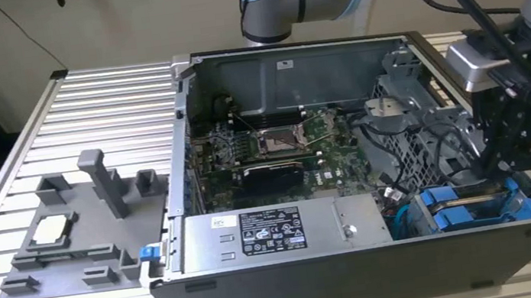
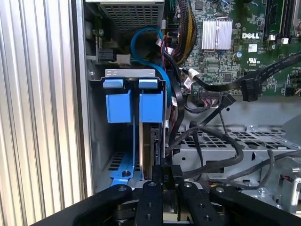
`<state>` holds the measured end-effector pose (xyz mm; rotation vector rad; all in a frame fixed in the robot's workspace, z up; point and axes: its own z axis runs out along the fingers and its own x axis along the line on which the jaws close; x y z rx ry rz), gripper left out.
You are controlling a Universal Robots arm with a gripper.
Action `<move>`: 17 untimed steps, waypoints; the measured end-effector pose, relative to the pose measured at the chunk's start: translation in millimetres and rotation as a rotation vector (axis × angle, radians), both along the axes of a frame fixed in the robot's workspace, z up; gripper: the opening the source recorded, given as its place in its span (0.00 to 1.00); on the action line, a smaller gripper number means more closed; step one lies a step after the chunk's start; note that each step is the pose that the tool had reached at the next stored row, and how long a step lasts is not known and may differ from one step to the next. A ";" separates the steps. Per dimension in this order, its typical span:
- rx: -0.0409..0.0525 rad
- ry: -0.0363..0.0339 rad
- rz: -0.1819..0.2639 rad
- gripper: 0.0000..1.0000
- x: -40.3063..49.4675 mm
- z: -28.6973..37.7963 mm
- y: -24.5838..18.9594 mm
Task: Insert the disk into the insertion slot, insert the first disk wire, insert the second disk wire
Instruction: 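Insert the first disk wire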
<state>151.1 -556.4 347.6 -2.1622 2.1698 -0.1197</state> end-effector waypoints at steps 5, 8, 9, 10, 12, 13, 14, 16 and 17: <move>0.0000 0.0000 0.000 0.19 0.4 -3.6 -2.5; 0.0000 0.0000 0.000 0.19 0.8 -5.0 -2.9; -0.0001 0.0000 0.000 0.19 0.9 -5.3 -2.9; -0.0002 0.0000 0.000 0.19 0.9 -5.6 -2.9; 0.0000 0.0000 0.000 0.19 1.0 -6.2 -3.0; 0.0000 0.0000 0.000 0.19 1.0 -6.4 -3.0; -0.0001 0.0000 -0.001 0.19 1.0 -6.6 -3.0; 0.0000 0.0000 -0.001 0.19 1.0 -7.1 -3.0; 0.0001 0.0000 -0.002 0.19 1.0 -7.4 -3.0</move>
